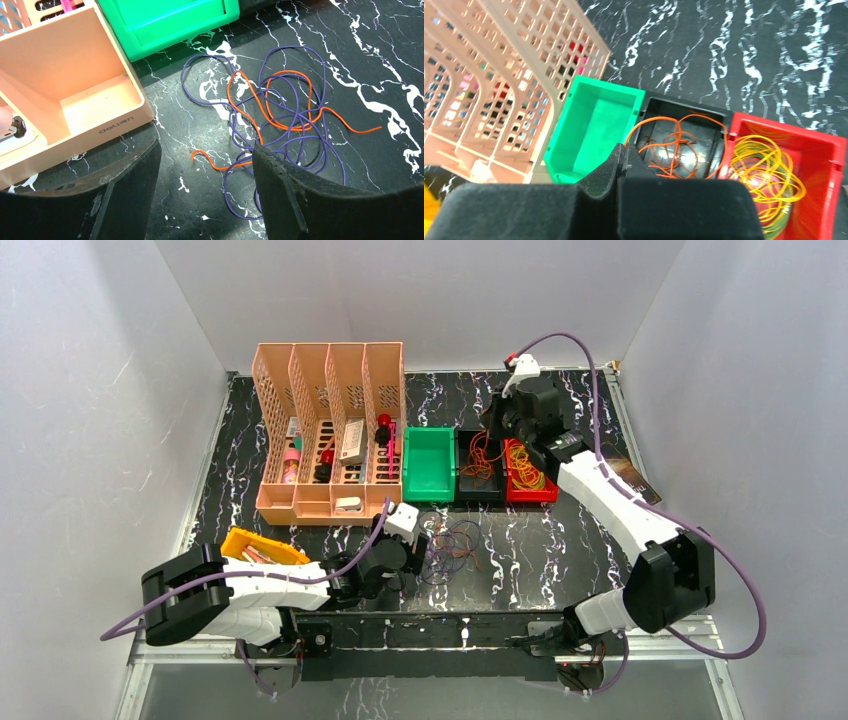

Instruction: Untangle the cables

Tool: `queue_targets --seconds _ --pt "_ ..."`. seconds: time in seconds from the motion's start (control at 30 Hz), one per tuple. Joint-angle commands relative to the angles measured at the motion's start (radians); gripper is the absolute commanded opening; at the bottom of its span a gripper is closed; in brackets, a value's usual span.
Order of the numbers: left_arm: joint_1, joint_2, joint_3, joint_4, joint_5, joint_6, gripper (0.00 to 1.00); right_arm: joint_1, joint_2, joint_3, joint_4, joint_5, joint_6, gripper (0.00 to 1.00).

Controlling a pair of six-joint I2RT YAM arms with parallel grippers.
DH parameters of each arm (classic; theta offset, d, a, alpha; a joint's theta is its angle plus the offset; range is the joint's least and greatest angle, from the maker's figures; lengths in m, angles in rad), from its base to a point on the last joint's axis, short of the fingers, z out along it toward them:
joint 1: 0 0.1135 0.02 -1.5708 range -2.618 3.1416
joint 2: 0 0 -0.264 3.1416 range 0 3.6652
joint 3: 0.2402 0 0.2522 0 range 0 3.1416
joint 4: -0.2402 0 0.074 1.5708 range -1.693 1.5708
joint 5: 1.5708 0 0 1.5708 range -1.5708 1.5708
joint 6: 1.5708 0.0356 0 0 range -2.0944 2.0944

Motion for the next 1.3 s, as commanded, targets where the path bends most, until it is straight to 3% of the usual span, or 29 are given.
queue_targets --seconds 0.0,0.2,0.5,1.27 --pt "-0.005 -0.024 0.040 -0.007 -0.019 -0.005 0.66 -0.005 0.018 0.001 0.096 -0.161 0.057 0.00" --pt "-0.004 -0.025 0.042 -0.012 -0.019 -0.004 0.66 -0.020 0.023 -0.027 0.133 -0.226 0.103 0.00" --pt "-0.005 -0.001 0.057 -0.002 -0.006 0.004 0.66 -0.062 0.031 -0.084 0.134 -0.075 0.101 0.00" --pt "-0.004 -0.019 0.059 -0.035 -0.011 0.003 0.66 -0.069 0.299 -0.093 0.187 -0.054 0.037 0.00"
